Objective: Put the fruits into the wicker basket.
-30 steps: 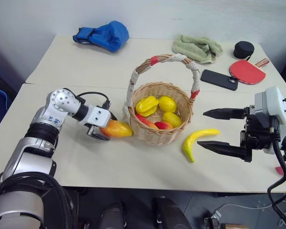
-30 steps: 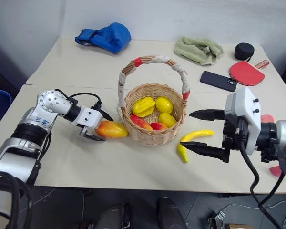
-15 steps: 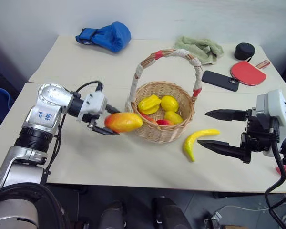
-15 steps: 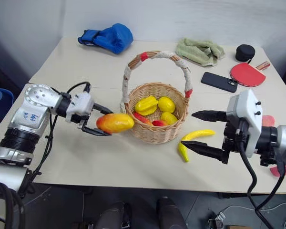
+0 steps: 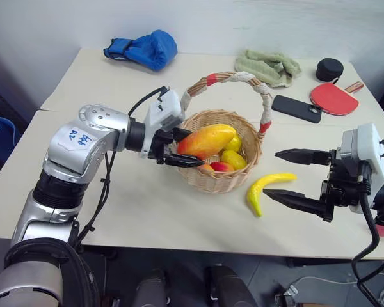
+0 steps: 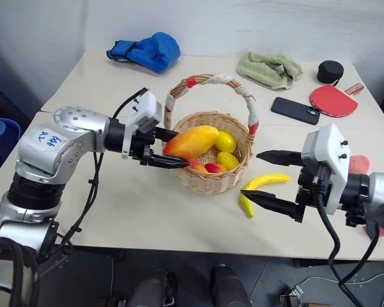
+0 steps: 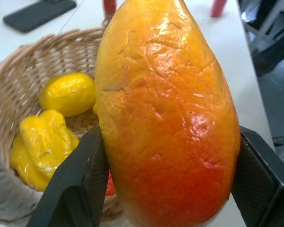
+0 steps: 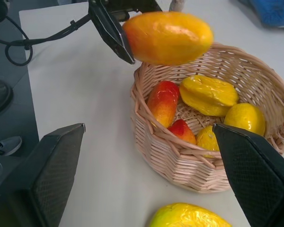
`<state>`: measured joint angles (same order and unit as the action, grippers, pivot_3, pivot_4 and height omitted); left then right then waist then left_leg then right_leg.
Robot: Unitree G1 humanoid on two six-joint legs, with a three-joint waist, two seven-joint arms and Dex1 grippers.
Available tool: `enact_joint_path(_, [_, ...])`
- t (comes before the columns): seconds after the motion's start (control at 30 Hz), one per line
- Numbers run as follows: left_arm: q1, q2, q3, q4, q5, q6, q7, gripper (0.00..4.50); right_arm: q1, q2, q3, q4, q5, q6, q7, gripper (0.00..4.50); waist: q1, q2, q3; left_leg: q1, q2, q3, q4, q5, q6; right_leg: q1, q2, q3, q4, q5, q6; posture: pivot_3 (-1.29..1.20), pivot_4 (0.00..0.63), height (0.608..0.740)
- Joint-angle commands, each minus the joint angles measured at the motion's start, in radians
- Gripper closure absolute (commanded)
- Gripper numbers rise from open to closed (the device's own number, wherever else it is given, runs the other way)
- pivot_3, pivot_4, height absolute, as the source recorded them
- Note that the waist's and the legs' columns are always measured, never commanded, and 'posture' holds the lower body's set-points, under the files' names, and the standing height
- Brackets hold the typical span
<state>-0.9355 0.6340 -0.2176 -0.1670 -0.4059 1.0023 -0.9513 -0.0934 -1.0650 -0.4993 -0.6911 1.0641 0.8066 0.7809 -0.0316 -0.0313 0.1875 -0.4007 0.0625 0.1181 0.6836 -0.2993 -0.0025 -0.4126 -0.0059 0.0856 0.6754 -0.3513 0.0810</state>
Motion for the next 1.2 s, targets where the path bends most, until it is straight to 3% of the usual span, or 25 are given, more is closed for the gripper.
enact_joint_path(0.03, [-0.029, -0.041, 0.015, -0.050, -0.001, 0.071, 0.084, 1.14, -0.001, 0.012, -0.027, -0.029, 0.007, -0.023, -0.010, 0.00, 0.001, 0.000, 0.000, 0.000, 0.000, 0.000, 0.000, 0.000, -0.001, 0.000, 0.000, 0.000, 0.001, 0.000, 0.000, 0.00, 0.150, 0.740])
enact_joint_path(0.17, [-0.032, -0.035, 0.005, -0.053, 0.011, 0.033, 0.083, 0.06, 0.003, 0.019, -0.027, -0.033, 0.000, -0.025, -0.011, 0.00, 0.002, 0.000, 0.000, 0.000, 0.000, 0.000, 0.000, 0.000, -0.001, 0.000, 0.000, 0.000, 0.000, 0.000, 0.000, 0.00, 0.150, 0.740])
enact_joint_path(0.33, [-0.016, -0.019, 0.088, 0.001, -0.051, -0.062, -0.004, 0.06, 0.028, 0.017, -0.027, -0.032, -0.036, -0.032, -0.002, 0.00, 0.003, 0.000, 0.000, 0.000, 0.000, 0.000, 0.000, 0.001, -0.001, 0.000, 0.000, 0.000, 0.000, 0.000, 0.000, 0.00, 0.150, 0.740])
enact_joint_path(0.5, [0.060, 0.098, 0.203, 0.028, -0.205, -0.260, -0.381, 0.06, 0.106, -0.041, 0.053, 0.037, -0.268, -0.122, 0.075, 0.00, -0.005, 0.000, 0.000, 0.001, 0.000, 0.002, -0.001, 0.001, -0.002, -0.001, 0.000, 0.000, 0.000, 0.000, -0.001, 0.00, 0.150, 0.740])
enact_joint_path(0.67, [0.118, 0.236, 0.160, 0.020, -0.226, -0.385, -0.650, 0.06, 0.000, -0.096, 0.262, 0.248, -0.495, -0.234, 0.132, 0.00, -0.005, 0.000, 0.000, 0.005, 0.000, 0.004, -0.001, 0.001, -0.002, 0.003, 0.000, 0.001, -0.001, -0.001, -0.003, 0.00, 0.150, 0.740])
enact_joint_path(0.93, [0.099, 0.190, 0.093, 0.063, -0.184, -0.484, -0.592, 0.06, -0.423, -0.012, 0.673, 0.699, -0.814, -0.372, 0.324, 0.00, -0.001, 0.001, 0.000, 0.006, -0.001, 0.006, -0.001, 0.000, 0.001, 0.003, 0.000, 0.003, -0.002, -0.001, -0.003, 0.00, 0.150, 0.740])
enact_joint_path(1.17, [0.103, 0.178, 0.122, 0.069, -0.188, -0.474, -0.541, 0.06, -0.557, 0.068, 0.797, 0.926, -0.928, -0.474, 0.495, 0.00, -0.006, 0.002, 0.001, 0.004, 0.000, 0.006, -0.001, 0.000, 0.000, -0.001, 0.000, 0.002, 0.002, -0.001, -0.003, 0.00, 0.150, 0.740])
enact_joint_path(1.2, [0.105, 0.178, 0.127, 0.068, -0.187, -0.472, -0.534, 0.02, -0.569, 0.088, 0.793, 0.954, -0.933, -0.481, 0.493, 0.18, -0.007, 0.002, 0.001, 0.004, 0.000, 0.006, -0.001, 0.000, 0.000, -0.001, 0.000, 0.002, 0.002, -0.001, -0.003, 0.00, 0.150, 0.740])
